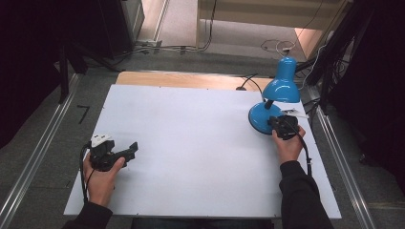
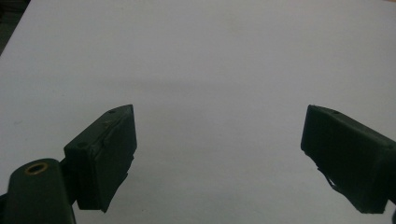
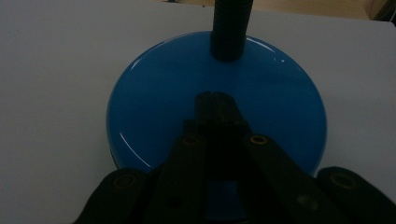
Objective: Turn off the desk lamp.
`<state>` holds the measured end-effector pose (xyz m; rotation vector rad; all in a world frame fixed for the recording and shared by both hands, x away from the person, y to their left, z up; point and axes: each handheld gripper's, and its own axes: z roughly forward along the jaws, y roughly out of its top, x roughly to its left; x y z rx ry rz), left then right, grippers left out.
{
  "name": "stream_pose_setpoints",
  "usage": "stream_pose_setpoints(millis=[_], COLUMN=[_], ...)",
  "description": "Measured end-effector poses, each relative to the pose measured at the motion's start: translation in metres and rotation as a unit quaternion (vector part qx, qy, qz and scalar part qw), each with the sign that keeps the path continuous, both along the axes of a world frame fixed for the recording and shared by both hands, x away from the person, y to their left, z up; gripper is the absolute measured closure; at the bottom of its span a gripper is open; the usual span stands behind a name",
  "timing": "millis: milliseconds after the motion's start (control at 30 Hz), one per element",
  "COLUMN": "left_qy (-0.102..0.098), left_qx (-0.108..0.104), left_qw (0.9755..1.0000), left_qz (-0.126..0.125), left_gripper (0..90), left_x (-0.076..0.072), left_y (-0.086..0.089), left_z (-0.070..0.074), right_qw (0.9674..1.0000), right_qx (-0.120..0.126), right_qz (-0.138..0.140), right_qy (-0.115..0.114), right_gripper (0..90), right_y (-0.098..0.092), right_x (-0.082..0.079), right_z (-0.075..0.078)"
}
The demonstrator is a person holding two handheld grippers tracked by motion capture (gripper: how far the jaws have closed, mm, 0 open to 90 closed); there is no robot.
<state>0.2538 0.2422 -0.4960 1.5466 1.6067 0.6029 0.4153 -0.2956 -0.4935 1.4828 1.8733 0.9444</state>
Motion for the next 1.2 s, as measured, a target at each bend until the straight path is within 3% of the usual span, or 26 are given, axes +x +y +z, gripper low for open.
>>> stream_pose_setpoints(millis=[300, 333, 400, 500, 633, 667, 767, 867, 1000, 1200], left_qy=[-0.001, -0.001, 0.0, 0.0, -0.002, -0.001, -0.001, -0.001, 0.0, -0.001], left_qx=[-0.003, -0.003, -0.003, -0.003, -0.002, -0.002, -0.002, -0.002, -0.002, -0.002], left_qw=[1.0, 1.0, 1.0, 1.0, 1.0, 1.0, 1.0, 1.0, 1.0, 1.0], left_qz=[0.003, 0.003, 0.003, 0.004, 0.003, 0.002, 0.003, 0.004, 0.004, 0.004], left_gripper=[11.5, 11.5, 11.5, 11.6, 11.5, 11.5, 11.5, 11.5, 11.5, 11.6], left_x=[-0.001, -0.001, -0.001, -0.001, -0.001, -0.001, -0.001, -0.002, -0.001, -0.002], left_y=[0.002, 0.002, 0.002, 0.002, 0.002, 0.002, 0.002, 0.002, 0.002, 0.002], left_z=[0.0, 0.0, 0.0, 0.0, 0.001, 0.0, 0.001, 0.001, 0.0, 0.001], right_qw=[0.9999, 0.9999, 0.9997, 0.9992, 0.9992, 0.9991, 0.9987, 0.9988, 0.9982, 0.9985], right_qx=[-0.001, 0.0, 0.018, 0.033, 0.034, 0.035, 0.046, 0.043, 0.056, 0.052], right_qz=[-0.008, -0.011, -0.013, -0.021, -0.023, -0.023, -0.024, -0.023, -0.02, -0.009], right_qy=[0.006, 0.006, 0.003, 0.0, -0.004, -0.004, 0.004, 0.008, 0.009, 0.012], right_gripper=[87.9, 85.3, 63.2, 52.9, 44.4, 36.6, 27.4, 22.1, 19.5, 16.3], right_y=[0.004, 0.003, 0.001, -0.003, -0.006, -0.008, -0.011, -0.013, -0.016, -0.015], right_x=[0.01, 0.01, 0.01, 0.008, 0.006, 0.005, 0.003, 0.0, -0.007, -0.013], right_z=[0.001, 0.001, 0.001, 0.004, 0.009, 0.011, 0.014, 0.016, 0.02, 0.025])
